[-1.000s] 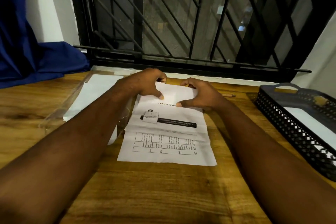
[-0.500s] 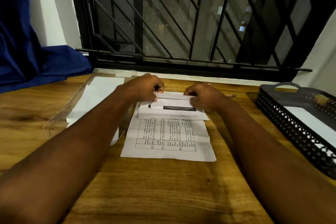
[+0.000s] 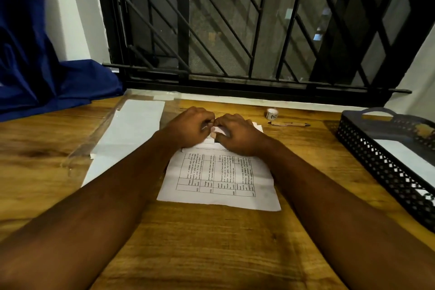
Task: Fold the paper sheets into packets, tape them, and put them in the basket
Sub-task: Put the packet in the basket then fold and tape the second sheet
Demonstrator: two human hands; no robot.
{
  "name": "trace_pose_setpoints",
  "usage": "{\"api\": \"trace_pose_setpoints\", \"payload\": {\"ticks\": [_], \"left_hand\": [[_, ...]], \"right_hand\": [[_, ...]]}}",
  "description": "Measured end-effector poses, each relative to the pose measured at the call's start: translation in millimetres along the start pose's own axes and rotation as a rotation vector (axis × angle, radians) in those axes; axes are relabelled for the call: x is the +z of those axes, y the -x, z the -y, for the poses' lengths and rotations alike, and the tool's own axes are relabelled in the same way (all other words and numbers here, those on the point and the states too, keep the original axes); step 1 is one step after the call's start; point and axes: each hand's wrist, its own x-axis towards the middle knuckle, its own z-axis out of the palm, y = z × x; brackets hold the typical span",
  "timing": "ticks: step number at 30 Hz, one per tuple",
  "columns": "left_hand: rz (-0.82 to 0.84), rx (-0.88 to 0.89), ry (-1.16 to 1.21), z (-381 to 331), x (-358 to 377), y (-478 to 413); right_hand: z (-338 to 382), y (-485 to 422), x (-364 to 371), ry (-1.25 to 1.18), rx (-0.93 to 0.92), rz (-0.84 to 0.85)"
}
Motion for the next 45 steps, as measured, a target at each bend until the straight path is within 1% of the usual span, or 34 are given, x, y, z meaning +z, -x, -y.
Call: {"api": "trace_pose_setpoints", "payload": {"ticks": [2,4,6,8,11,15,18,20,23,26,28,29,32,33,37,40,43,45], "left_hand": [[0.005,-0.001,-0.040,1.0,3.1,-1.7],[0.008,0.000,-0.024,3.5,4.7,-2.8],[0.025,0.011,0.018,7.3,4.3,-2.6],[0.049,0.018,0.054,11.7,1.7,-2.2],[0.059,0.014,0.123,16.0,-6.1,-2.6],[0.114,-0.071,0.218,16.3,-12.2,-1.9],[0.125,-0.159,0.249,16.8,-10.2,-2.2],[0.162,-0.213,0.256,15.9,-11.5,-4.6],[0.243,-0.313,0.226,16.6,-14.0,-9.1],[0.248,-0.321,0.225,13.5,-15.4,-10.3],[0.190,-0.288,0.217,8.2,-18.9,-10.4],[0.151,-0.260,0.175,4.6,-22.7,-9.9],[0.027,-0.167,-0.034,-5.0,-31.2,-11.5],[0.001,-0.151,-0.056,-7.0,-31.8,-12.6],[-0.088,-0.157,-0.008,-9.9,-27.6,-13.0],[-0.094,-0.148,-0.031,-12.2,-24.3,-11.4],[-0.043,-0.102,-0.033,-11.4,-17.9,-7.2],[-0.002,-0.105,-0.034,-9.1,-12.8,-4.9]], "right_hand": [[-5.5,-1.3,-1.6,-0.039,-0.016,0.011],[-19.7,3.6,-9.4,-0.166,-0.020,-0.019],[-41.5,13.1,-24.6,-0.306,0.042,0.015],[-62.6,25.8,-40.4,-0.332,0.125,0.082],[-83.3,34.9,-49.3,-0.403,0.194,0.076],[-80.3,29.9,-44.0,-0.422,0.218,0.070],[-76.3,30.7,-40.7,-0.475,0.266,0.043],[-75.2,30.7,-39.4,-0.484,0.270,0.032],[-67.7,26.7,-40.4,-0.454,0.235,0.025],[-55.9,24.7,-40.5,-0.408,0.234,0.047],[-48.9,23.9,-41.0,-0.341,0.246,0.043],[-46.5,23.4,-41.7,-0.298,0.252,0.030],[-41.4,25.2,-48.6,-0.221,0.228,-0.083],[-42.1,25.1,-49.7,-0.200,0.215,-0.131],[-47.6,23.6,-49.2,-0.169,0.192,-0.274],[-54.0,25.8,-48.5,-0.067,0.179,-0.330],[-55.6,28.5,-49.1,0.031,0.163,-0.287],[-53.3,27.9,-47.6,0.087,0.175,-0.188]]}}
